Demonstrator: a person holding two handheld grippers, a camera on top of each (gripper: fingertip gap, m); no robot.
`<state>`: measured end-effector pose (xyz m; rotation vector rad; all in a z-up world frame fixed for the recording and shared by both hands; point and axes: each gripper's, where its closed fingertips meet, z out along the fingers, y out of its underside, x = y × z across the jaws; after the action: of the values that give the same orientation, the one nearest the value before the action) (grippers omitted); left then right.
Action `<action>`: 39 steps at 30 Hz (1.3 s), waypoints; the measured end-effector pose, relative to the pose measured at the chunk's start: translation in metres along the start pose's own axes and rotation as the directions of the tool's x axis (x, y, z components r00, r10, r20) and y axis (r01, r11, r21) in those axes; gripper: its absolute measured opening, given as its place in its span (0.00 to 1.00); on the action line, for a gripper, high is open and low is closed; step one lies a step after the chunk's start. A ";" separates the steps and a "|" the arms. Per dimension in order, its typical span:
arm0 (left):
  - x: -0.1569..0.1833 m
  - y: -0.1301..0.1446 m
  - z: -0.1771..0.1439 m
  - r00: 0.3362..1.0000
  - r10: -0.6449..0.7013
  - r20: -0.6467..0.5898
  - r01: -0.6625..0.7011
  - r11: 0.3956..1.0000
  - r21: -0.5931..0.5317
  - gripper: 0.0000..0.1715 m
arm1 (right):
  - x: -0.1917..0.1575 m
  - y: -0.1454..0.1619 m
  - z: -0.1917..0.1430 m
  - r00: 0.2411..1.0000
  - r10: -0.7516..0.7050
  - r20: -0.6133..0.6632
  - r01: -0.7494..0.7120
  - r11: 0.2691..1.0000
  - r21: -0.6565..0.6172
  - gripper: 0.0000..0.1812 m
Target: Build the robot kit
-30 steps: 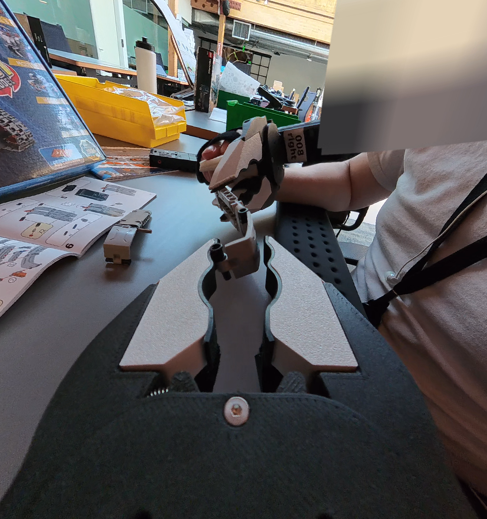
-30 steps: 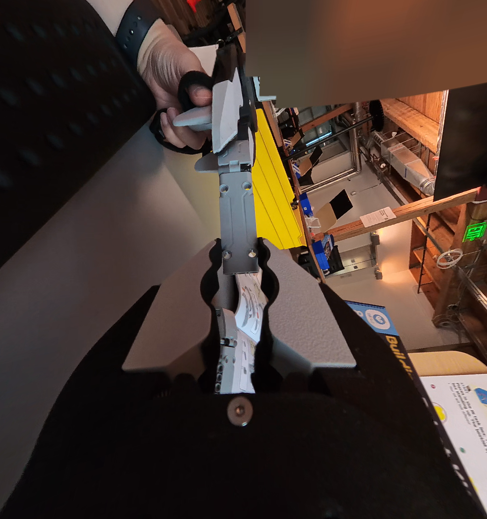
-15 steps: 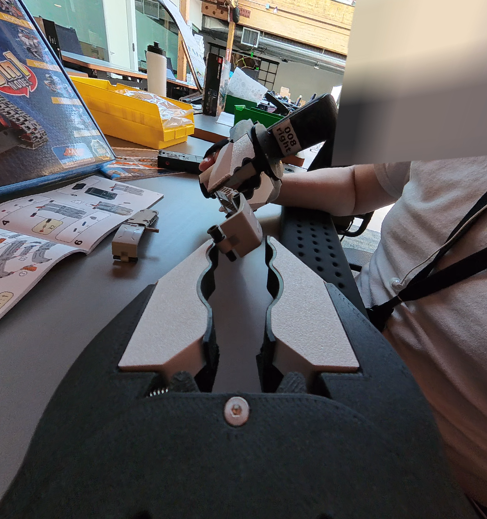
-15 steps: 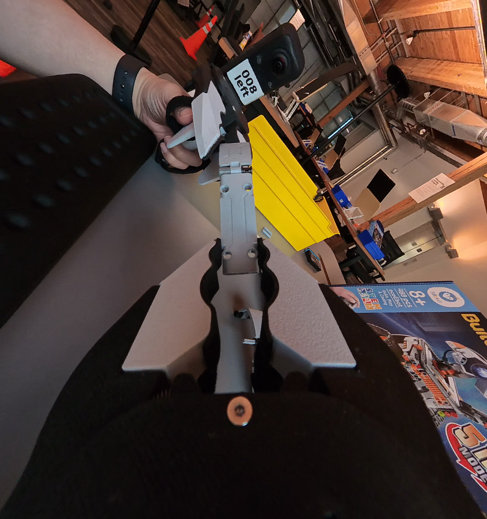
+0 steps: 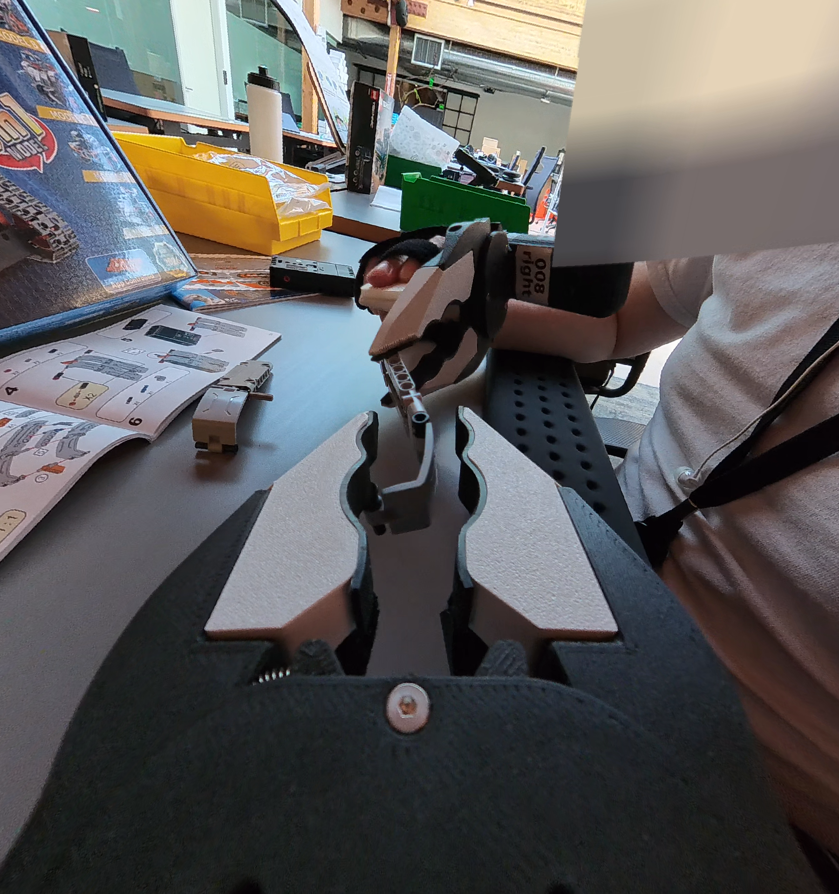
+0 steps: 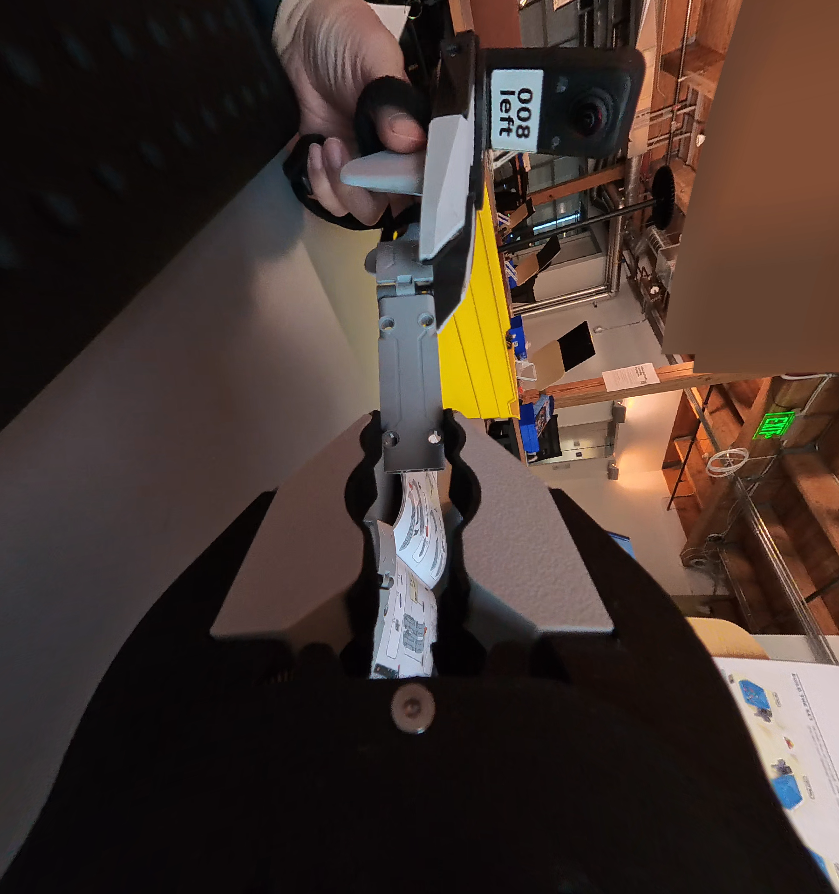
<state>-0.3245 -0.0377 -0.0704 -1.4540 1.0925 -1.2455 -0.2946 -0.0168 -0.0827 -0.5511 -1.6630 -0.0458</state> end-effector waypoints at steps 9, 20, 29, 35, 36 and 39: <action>0.001 -0.001 -0.001 1.000 0.002 -0.004 -0.002 1.000 0.007 0.18 | 0.000 0.001 0.000 1.000 -0.015 -0.001 0.015 1.000 -0.012 0.14; -0.006 -0.007 -0.005 0.999 -0.016 0.029 0.014 0.999 0.052 0.21 | 0.002 0.006 -0.003 0.938 0.336 0.087 -0.341 0.939 0.044 0.14; -0.016 -0.008 -0.009 0.996 -0.047 0.076 0.041 0.997 0.070 0.26 | 0.012 -0.004 -0.006 0.340 0.854 0.394 -0.930 0.368 0.005 0.13; -0.018 -0.008 -0.009 0.995 -0.057 0.087 0.051 0.996 0.069 0.27 | 0.027 0.018 -0.007 -0.282 0.827 0.486 -0.959 -0.239 -0.151 0.13; -0.019 -0.007 -0.009 0.994 -0.056 0.091 0.050 0.997 0.064 0.27 | 0.023 0.020 -0.007 -0.338 0.807 0.484 -0.941 -0.282 -0.187 0.13; -0.022 -0.006 -0.009 0.992 -0.071 0.105 0.065 0.996 0.065 0.25 | 0.016 0.021 -0.005 -0.443 0.754 0.485 -0.896 -0.362 -0.257 0.13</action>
<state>-0.3352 -0.0158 -0.0676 -1.5046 0.9326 -1.2232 -0.2831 0.0055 -0.0725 -1.7599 -0.9395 1.8906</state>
